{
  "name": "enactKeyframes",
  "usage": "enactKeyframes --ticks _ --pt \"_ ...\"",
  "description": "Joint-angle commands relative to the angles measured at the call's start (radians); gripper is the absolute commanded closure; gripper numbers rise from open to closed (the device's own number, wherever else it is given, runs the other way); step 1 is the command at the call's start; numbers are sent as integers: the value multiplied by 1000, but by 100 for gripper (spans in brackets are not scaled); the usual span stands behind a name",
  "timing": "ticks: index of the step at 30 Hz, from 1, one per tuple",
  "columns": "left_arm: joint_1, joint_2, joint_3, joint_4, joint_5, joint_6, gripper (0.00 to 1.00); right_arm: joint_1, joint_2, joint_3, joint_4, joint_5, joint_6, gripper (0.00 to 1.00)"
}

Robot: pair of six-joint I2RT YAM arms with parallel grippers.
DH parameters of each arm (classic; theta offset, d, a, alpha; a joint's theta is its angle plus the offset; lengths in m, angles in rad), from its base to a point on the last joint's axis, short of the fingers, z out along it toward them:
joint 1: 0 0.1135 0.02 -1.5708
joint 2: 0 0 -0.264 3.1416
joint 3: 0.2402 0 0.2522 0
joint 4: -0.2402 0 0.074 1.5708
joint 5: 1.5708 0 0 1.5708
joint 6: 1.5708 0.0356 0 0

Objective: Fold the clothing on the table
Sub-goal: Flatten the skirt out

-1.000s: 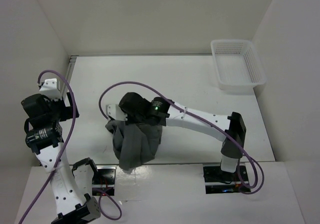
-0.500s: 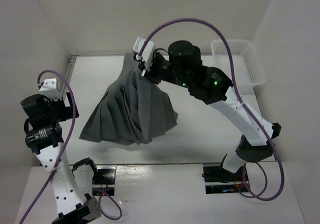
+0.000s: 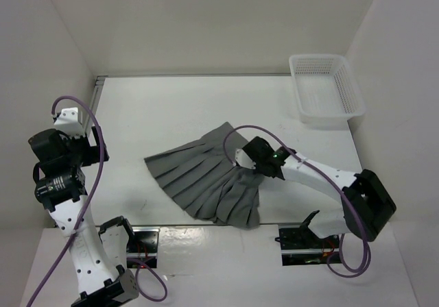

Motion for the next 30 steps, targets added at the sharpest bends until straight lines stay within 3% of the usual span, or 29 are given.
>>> enactKeyframes --ticks 1,2,3,4,6,10,14,20,25,30 --pt "8 -10 -3 23 34 -8 0 -28 -101 -68 169 163 -117 83" --pt "8 -10 -3 23 34 1 0 -37 -101 -68 181 163 -128 79" --pt "8 -10 -3 23 45 1 0 -37 -110 -77 190 175 -128 42" --pt "8 -10 -12 23 56 1 0 -37 -110 -77 190 188 -128 24" --pt "8 -10 -12 23 83 14 0 -37 -119 -86 219 250 -128 3" --pt "-10 36 -1 -14 183 81 0 -66 -158 -31 183 246 -59 1" --pt "-102 140 20 -23 240 123 0 -230 -228 168 43 27 126 1" --pt "-417 482 229 -52 261 150 0 -434 -380 188 -113 -228 248 1" --pt "-677 768 454 -63 293 175 0 -722 -484 136 -149 -390 274 1" --pt "-825 983 580 64 293 175 0 -933 -556 136 -129 -487 314 1"
